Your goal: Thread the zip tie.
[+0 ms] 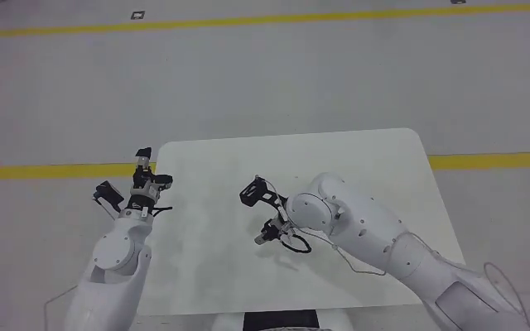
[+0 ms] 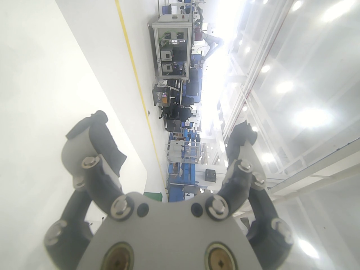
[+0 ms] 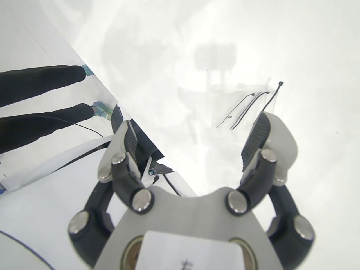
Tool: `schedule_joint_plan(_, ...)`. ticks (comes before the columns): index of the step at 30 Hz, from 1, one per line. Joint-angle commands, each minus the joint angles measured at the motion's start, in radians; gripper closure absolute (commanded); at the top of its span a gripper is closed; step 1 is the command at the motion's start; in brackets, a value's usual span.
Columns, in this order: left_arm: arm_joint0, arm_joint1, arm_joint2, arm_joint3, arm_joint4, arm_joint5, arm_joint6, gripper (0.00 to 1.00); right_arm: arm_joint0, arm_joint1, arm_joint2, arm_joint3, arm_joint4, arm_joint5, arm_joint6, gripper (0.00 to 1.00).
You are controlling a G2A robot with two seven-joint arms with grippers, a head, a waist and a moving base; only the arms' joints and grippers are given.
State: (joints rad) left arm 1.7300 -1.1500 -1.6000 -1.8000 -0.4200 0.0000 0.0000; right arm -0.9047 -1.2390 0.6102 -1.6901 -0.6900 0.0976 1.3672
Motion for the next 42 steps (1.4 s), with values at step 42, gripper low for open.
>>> schedule_joint_plan(42, 0.000, 0.000, 0.000, 0.000, 0.000, 0.000, 0.000, 0.00, 0.097, -0.079, -0.169, 0.240, -0.115, 0.210, 0.020, 0.00)
